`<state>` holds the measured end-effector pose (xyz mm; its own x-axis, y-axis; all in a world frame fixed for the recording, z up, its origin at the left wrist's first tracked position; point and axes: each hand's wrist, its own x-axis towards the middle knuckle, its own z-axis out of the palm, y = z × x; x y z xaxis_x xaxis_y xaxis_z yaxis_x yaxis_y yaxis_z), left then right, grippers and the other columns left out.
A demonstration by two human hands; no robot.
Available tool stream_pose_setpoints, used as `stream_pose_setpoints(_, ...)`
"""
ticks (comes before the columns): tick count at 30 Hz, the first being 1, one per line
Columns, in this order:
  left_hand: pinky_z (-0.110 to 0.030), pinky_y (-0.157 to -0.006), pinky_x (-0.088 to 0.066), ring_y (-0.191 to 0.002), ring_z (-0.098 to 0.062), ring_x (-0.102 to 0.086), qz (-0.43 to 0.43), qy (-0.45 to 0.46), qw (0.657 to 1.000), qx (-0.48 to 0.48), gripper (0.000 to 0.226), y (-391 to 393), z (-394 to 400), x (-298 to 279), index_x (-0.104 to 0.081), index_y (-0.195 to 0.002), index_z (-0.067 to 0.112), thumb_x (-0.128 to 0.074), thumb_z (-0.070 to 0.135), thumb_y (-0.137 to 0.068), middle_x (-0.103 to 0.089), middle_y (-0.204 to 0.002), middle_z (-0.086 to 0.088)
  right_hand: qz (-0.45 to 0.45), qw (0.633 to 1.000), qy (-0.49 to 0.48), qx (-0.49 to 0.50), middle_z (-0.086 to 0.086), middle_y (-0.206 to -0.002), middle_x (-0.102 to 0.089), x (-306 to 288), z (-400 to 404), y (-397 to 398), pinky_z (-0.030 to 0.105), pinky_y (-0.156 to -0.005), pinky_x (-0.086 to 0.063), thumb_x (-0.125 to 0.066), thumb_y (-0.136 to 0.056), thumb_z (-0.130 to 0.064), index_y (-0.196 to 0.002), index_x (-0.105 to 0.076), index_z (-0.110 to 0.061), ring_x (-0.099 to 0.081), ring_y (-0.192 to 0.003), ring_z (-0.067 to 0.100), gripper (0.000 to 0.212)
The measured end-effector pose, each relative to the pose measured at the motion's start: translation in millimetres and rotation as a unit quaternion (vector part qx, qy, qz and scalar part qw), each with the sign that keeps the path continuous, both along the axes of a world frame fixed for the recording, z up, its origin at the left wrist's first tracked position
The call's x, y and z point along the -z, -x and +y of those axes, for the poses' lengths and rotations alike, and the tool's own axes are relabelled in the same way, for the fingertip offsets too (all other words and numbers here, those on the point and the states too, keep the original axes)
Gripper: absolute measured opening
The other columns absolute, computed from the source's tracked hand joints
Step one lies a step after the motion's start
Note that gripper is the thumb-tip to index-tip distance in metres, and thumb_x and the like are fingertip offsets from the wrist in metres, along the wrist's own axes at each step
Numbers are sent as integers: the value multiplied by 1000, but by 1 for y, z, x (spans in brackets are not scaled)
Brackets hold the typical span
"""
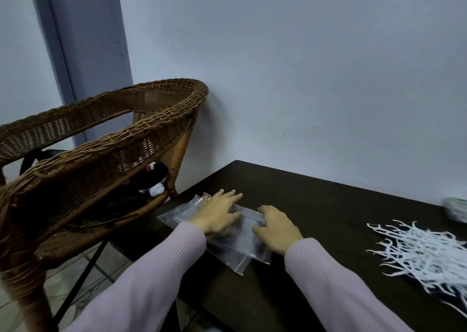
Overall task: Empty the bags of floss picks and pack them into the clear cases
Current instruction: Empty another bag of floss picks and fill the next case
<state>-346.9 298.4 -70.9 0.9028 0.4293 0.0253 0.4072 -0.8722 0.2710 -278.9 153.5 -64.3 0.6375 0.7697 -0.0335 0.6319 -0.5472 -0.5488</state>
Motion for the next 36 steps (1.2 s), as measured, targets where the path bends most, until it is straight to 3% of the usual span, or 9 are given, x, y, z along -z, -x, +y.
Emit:
stream_pose_setpoints(3, -51, -117, -11, -144, -20, -15, -39, 7, 999, 33, 56, -14, -25, -6, -23, -148, 25, -46, 27, -97, -21, -156, 1, -20, 999, 1, 24, 2, -137, -43, -10, -20, -5, 33, -98, -41, -53, -92, -24, -136, -39, -16, -48, -119, 18, 47)
stream_pose_setpoints(6, -49, -115, -20, -139, -18, -28, -60, 33, 994, 82, 54, -35, -59, -5, -29, -146, 26, -50, 25, -96, -33, -151, 0, -48, 998, -1, 51, 3, -136, -44, -14, -53, -17, 35, -98, -41, -53, -92, -24, -135, -41, -16, -48, -121, 20, 46)
stream_pose_setpoints(13, -39, -112, -29, -135, -17, -35, -66, 65, 977, 194, 53, -89, -165, -10, -32, -145, 22, -50, 27, -96, -39, -147, 0, -106, 983, -20, 147, 4, -130, -51, -19, -155, -54, 37, -99, -41, -54, -89, -24, -127, -49, -14, -48, -121, 22, 39)
stream_pose_setpoints(16, -41, -113, -25, -140, -15, -25, -94, 93, 962, 239, 58, -106, -213, -6, -32, -145, 24, -51, 41, -93, -30, -152, 2, -130, 974, -25, 185, 2, -129, -51, -21, -209, -67, 37, -100, -40, -55, -88, -24, -125, -50, -16, -48, -120, 20, 38)
stream_pose_setpoints(20, -46, -118, -5, -144, -12, 11, -99, 77, 949, 288, 68, -119, -261, 9, -28, -145, 37, -51, 59, -85, 6, -159, 5, -150, 957, -10, 248, 1, -132, -49, -17, -277, -80, 36, -100, -39, -54, -89, -21, -124, -48, -19, -47, -121, 18, 36)
stream_pose_setpoints(24, -50, -116, 9, -141, -14, 26, -90, 45, 944, 313, 80, -129, -294, 21, -22, -146, 43, -51, 71, -77, 23, -155, 6, -138, 943, 28, 303, 0, -135, -47, -4, -321, -87, 34, -100, -41, -53, -91, -25, -127, -47, -22, -47, -121, 16, 36)
stream_pose_setpoints(27, -55, -113, 14, -139, -17, 31, -77, -5, 943, 323, 94, -139, -310, 29, -11, -146, 46, -39, 85, -66, 28, -154, 6, -112, 943, 37, 312, 2, -138, -44, 7, -339, -91, 33, -101, -40, -48, -94, -29, -133, -42, -20, -45, -123, 17, 40)
stream_pose_setpoints(30, -56, -112, 16, -137, -20, 34, -59, -43, 944, 321, 93, -147, -318, 36, -2, -147, 46, -38, 84, -70, 28, -153, 3, -114, 947, 72, 293, 2, -142, -39, 18, -344, -94, 35, -104, -37, -43, -96, -34, -140, -32, -22, -40, -127, 18, 47)
stream_pose_setpoints(36, -54, -113, 13, -145, -15, 12, -46, -73, 946, 311, 79, -154, -316, 38, -9, -146, 45, -34, 78, -79, 0, -159, 6, -147, 952, 45, 264, -1, -139, -41, 28, -338, -105, 30, -104, -34, -40, -98, -29, -138, -37, -21, -37, -127, 15, 42)
